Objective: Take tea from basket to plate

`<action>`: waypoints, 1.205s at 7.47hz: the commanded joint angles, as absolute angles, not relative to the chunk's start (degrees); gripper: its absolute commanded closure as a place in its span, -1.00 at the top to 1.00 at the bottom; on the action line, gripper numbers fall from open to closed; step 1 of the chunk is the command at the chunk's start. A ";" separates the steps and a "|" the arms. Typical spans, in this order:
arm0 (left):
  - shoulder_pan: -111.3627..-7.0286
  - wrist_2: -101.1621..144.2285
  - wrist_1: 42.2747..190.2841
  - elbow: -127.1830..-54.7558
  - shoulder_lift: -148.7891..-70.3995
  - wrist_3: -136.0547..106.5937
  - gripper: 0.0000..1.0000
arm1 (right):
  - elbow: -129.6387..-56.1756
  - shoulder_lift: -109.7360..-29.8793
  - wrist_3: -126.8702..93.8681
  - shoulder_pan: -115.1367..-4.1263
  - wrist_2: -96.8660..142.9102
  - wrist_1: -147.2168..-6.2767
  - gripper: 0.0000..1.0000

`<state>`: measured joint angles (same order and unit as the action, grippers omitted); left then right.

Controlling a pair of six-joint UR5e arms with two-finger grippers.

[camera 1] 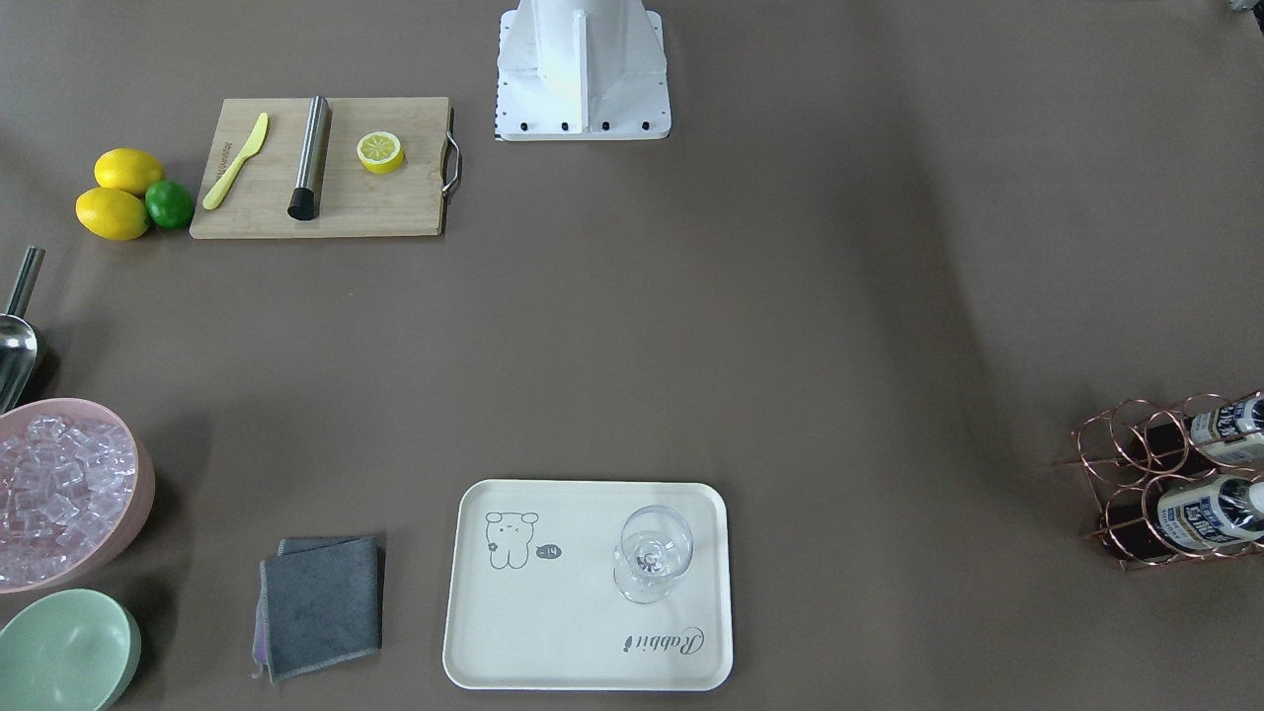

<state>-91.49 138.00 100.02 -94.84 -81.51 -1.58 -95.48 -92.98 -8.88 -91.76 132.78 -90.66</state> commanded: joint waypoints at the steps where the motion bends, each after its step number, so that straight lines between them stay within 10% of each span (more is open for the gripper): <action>1: -91.67 140.09 100.02 -94.40 -81.39 -1.58 0.96 | -95.54 -92.90 -8.88 -91.76 131.23 -90.53 1.00; 9: -91.67 139.22 99.76 -94.57 -81.39 -1.58 0.96 | -95.54 -92.90 -8.79 -91.76 131.04 -90.35 1.00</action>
<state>-91.69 139.32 99.76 -94.70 -81.44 -1.58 -95.62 -92.90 -8.87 -91.76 131.05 -90.43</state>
